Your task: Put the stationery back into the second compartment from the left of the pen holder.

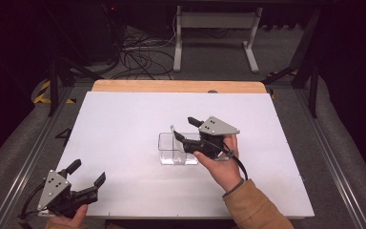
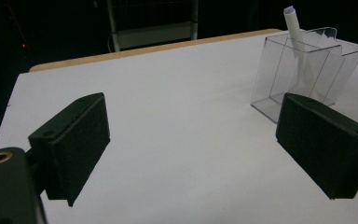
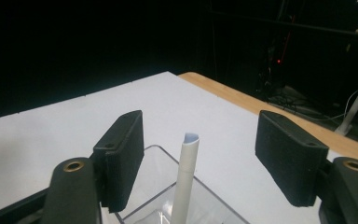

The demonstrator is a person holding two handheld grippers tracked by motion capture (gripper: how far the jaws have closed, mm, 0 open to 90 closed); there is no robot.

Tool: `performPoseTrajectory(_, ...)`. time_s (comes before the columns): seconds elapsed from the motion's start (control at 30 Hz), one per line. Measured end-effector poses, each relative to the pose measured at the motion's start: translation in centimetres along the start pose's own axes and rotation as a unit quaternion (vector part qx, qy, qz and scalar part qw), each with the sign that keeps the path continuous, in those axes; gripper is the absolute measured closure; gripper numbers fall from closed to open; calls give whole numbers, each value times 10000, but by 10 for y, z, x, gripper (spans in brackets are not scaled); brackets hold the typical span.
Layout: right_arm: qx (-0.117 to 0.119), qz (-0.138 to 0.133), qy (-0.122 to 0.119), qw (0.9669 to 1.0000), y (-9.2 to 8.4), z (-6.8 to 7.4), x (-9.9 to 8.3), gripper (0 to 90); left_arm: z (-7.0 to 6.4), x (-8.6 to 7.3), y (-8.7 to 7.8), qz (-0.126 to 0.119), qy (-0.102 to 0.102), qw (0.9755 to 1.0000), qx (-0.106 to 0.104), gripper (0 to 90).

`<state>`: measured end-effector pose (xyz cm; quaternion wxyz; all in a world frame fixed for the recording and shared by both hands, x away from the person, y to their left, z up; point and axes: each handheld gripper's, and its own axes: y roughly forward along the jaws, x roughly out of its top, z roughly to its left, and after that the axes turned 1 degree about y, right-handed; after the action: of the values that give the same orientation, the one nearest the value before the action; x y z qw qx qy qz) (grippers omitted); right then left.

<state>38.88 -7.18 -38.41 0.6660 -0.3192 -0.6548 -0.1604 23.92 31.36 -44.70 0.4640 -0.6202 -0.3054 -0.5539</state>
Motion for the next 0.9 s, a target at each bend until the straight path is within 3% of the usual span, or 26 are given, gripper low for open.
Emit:
performPoseTrajectory(0.23, -32, -139, -19, 9999, -15, -5, 10, 298, -1, 0, 0, -12, 3, 10000, -1, 106)
performPoseTrajectory(0.63, -10, -165, -62, 9998, -31, -13, 12, 287, -1, 1, 3, 4, 20, 10000, -40, 106)
performPoseTrajectory(0.9, -22, -184, -150, 9997, -53, -22, 10, 277, -1, 1, 3, 10, 55, 10000, -68, 105)
